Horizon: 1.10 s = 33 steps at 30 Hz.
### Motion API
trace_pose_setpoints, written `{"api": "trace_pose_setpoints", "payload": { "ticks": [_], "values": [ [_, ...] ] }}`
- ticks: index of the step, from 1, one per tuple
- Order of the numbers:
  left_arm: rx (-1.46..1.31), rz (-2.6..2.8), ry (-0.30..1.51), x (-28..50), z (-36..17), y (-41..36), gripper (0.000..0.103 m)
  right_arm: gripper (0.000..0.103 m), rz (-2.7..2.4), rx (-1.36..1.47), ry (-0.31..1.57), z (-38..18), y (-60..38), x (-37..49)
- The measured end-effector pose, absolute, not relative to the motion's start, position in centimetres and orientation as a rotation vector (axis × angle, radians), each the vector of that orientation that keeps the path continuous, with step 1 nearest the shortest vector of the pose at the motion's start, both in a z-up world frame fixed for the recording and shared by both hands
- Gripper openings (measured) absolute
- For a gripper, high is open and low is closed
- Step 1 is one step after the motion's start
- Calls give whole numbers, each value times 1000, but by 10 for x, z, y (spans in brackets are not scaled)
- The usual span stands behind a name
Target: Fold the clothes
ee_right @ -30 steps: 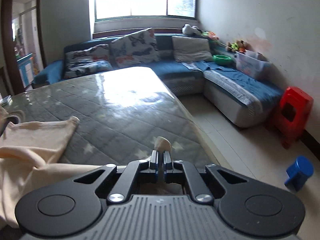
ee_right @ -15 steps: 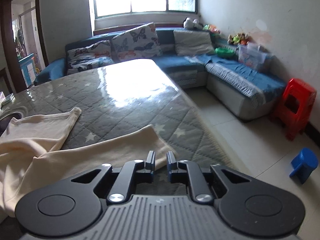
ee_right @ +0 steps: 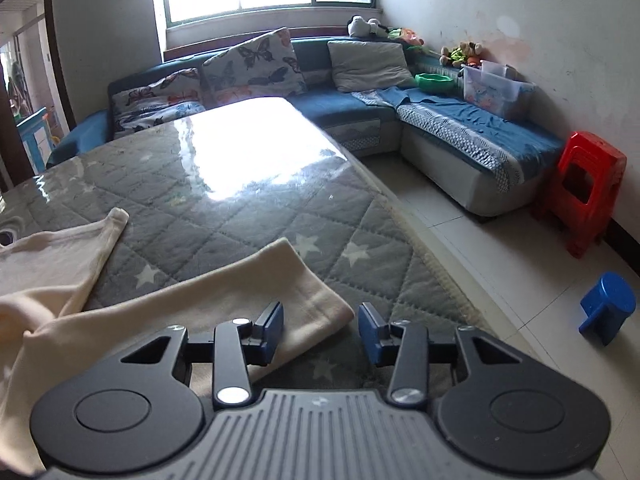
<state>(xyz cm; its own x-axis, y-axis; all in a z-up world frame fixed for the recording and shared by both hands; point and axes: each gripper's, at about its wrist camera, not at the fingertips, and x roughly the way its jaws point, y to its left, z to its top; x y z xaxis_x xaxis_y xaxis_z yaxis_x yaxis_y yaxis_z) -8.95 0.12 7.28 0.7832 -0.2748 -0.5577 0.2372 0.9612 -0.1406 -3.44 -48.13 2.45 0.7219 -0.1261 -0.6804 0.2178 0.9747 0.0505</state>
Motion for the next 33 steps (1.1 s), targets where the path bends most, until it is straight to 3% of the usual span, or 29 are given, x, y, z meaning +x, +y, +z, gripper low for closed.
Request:
{"api": "trace_pose_setpoints", "payload": {
  "ticks": [2, 4, 15, 16, 18, 21, 33],
  "values": [
    [-26, -353, 633, -86, 67, -19, 43, 17, -185, 137, 734, 25, -482, -36],
    [23, -402, 648, -83, 61, -37, 44, 9, -187, 143, 724, 27, -484, -38],
    [207, -487, 669, -55, 31, -80, 42, 7, -221, 67, 659, 50, -480, -74],
    [223, -500, 669, -55, 28, -82, 39, 7, -224, 60, 658, 51, -480, -77],
    [239, -520, 679, -54, 22, -85, 12, 7, -232, 56, 657, 53, -481, -79],
    [243, -525, 663, -60, 21, -83, 3, 7, -240, 60, 662, 51, -483, -79],
    [248, -684, 655, -111, 39, -54, 2, 7, -254, 2, 653, 58, -477, -97]
  ]
}}
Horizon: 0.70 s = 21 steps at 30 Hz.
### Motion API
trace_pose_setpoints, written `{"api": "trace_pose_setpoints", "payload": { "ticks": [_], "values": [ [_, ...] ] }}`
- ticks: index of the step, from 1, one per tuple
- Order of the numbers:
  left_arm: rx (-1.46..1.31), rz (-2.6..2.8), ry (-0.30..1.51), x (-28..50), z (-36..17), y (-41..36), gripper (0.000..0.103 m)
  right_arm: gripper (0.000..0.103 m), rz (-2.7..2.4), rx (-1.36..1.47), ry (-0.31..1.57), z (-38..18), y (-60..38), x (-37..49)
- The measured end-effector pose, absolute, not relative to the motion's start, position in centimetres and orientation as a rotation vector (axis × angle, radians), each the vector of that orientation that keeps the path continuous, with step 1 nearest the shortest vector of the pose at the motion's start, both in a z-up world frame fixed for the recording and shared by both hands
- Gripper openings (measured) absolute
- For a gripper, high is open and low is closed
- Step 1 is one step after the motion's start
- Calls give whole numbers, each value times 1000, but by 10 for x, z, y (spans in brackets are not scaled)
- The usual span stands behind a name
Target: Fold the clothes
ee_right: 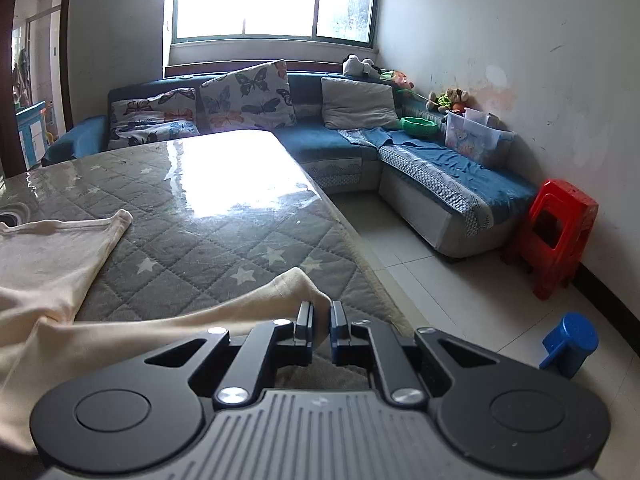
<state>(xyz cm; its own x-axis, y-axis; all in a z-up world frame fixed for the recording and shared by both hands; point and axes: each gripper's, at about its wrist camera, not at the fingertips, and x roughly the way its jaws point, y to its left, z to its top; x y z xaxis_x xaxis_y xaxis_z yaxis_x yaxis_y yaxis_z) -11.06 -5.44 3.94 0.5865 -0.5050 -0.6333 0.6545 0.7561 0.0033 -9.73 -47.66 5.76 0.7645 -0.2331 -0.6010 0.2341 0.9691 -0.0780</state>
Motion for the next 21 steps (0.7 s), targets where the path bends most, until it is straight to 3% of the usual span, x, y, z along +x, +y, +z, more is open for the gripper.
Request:
{"api": "trace_pose_setpoints", "payload": {
  "ticks": [10, 16, 21],
  "values": [
    [210, -768, 616, -109, 60, -43, 8, 10, -290, 6, 738, 42, -488, -113],
    [107, -674, 648, -75, 52, -51, 9, 13, -278, 5, 675, 59, -482, -115],
    [91, -717, 710, -69, 31, -71, 9, 27, -77, -21, 678, 68, -447, -102]
  ]
}}
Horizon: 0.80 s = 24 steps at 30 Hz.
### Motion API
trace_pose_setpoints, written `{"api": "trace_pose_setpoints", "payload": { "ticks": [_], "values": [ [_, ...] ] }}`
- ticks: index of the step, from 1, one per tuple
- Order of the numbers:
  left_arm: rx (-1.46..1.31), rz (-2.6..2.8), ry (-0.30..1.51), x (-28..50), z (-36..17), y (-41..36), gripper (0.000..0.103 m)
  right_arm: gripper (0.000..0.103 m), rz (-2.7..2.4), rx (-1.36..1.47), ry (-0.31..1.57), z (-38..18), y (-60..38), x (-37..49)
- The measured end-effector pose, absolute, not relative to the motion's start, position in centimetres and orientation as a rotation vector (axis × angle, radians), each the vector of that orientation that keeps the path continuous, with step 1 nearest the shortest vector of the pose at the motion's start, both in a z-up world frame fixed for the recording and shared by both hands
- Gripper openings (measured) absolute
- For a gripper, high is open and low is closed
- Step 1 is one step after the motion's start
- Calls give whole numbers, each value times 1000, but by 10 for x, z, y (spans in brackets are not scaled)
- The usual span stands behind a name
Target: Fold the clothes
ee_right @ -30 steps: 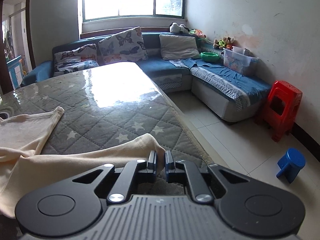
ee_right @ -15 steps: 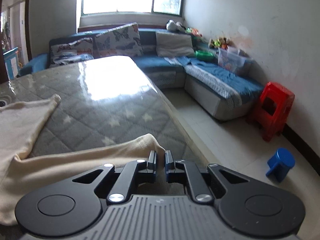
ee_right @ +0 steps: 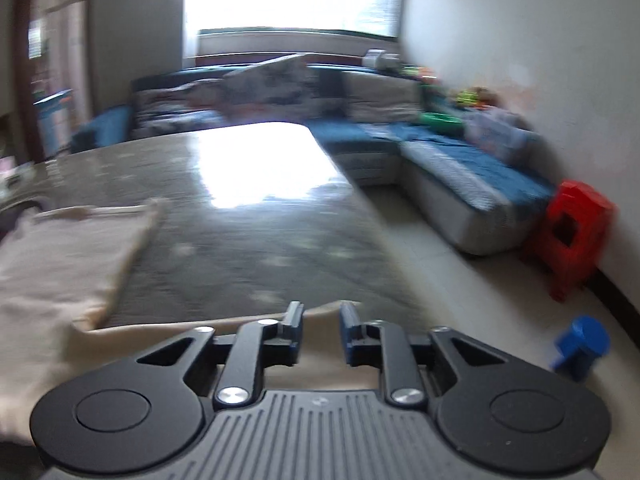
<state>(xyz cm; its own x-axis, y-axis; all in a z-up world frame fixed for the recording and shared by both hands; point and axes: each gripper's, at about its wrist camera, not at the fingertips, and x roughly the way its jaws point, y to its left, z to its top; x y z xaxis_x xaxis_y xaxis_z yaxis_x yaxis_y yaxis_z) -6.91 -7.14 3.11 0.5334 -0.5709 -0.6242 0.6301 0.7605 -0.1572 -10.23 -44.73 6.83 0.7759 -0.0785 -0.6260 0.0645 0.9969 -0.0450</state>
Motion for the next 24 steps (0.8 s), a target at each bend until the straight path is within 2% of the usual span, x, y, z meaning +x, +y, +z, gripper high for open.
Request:
{"api": "trace_pose_setpoints", "payload": {
  "ticks": [2, 5, 9, 13, 20, 24],
  "values": [
    [95, -732, 728, -73, 24, -77, 11, 33, 18, -42, 681, 70, -429, -95],
    [89, -744, 747, -80, 19, -80, 11, 33, 148, -78, 678, 72, -398, -84],
    [63, -743, 764, -89, 14, -77, 19, 33, 297, -132, 676, 73, -353, -70],
    [22, -712, 760, -96, 16, -67, 22, 33, 421, -190, 693, 68, -315, -59],
    [-56, -499, 688, -109, 34, -16, 40, 33, 542, -257, 769, 45, -275, -58],
    [-101, -334, 671, -117, 40, 18, 45, 40, 606, -300, 767, 43, -263, -66]
  ]
}}
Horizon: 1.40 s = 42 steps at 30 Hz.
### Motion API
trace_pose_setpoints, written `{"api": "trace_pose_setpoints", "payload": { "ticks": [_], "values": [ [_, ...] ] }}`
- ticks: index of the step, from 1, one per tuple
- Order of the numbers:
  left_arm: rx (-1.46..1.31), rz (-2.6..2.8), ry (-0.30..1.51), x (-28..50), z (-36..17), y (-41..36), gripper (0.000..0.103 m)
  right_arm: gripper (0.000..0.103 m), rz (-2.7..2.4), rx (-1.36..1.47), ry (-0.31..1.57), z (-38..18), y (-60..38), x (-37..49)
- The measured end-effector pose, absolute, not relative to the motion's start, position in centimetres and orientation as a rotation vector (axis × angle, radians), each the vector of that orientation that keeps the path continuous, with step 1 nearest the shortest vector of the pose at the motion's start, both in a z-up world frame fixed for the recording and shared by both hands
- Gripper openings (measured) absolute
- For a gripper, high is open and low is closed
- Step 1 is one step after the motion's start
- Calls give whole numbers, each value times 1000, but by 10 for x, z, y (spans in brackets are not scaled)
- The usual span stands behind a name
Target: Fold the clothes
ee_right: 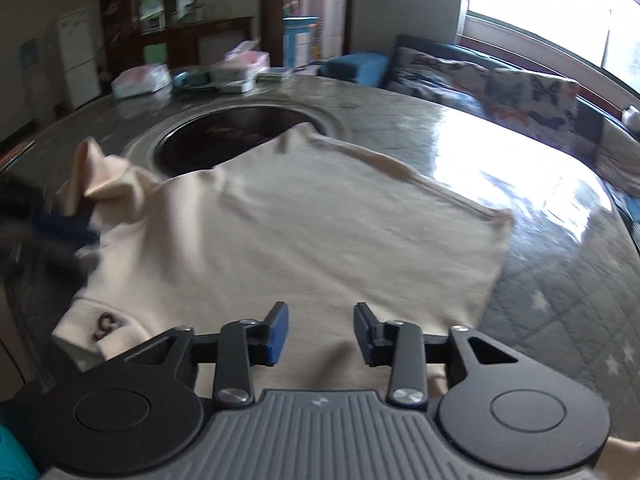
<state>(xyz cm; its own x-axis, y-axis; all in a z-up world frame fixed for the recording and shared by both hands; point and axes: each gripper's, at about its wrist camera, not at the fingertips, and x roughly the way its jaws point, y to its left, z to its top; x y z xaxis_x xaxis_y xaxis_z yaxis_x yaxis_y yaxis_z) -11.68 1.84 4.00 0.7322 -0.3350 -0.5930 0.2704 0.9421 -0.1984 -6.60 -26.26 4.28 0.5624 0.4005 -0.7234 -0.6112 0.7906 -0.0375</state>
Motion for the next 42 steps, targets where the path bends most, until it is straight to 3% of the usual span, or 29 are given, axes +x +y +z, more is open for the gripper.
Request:
{"api": "trace_pose_setpoints", "payload": {
  "ticks": [9, 17, 27, 31, 37, 42],
  "values": [
    [-167, -100, 771, -113, 24, 69, 45, 43, 675, -349, 763, 39, -237, -66],
    [-99, 200, 736, -88, 19, 118, 45, 51, 669, -350, 771, 38, -236, -66],
    [-225, 510, 704, -56, 20, 199, 47, 54, 658, -356, 775, 36, -233, -64],
    [-245, 424, 655, -67, 32, 195, 47, 54, 663, -368, 775, 37, -230, -65],
    [-65, 234, 690, -57, 29, 156, 45, 57, 665, -366, 780, 36, -229, -63],
    [35, 201, 731, -30, 18, 142, 38, 58, 658, -370, 778, 36, -228, -64]
  ]
}}
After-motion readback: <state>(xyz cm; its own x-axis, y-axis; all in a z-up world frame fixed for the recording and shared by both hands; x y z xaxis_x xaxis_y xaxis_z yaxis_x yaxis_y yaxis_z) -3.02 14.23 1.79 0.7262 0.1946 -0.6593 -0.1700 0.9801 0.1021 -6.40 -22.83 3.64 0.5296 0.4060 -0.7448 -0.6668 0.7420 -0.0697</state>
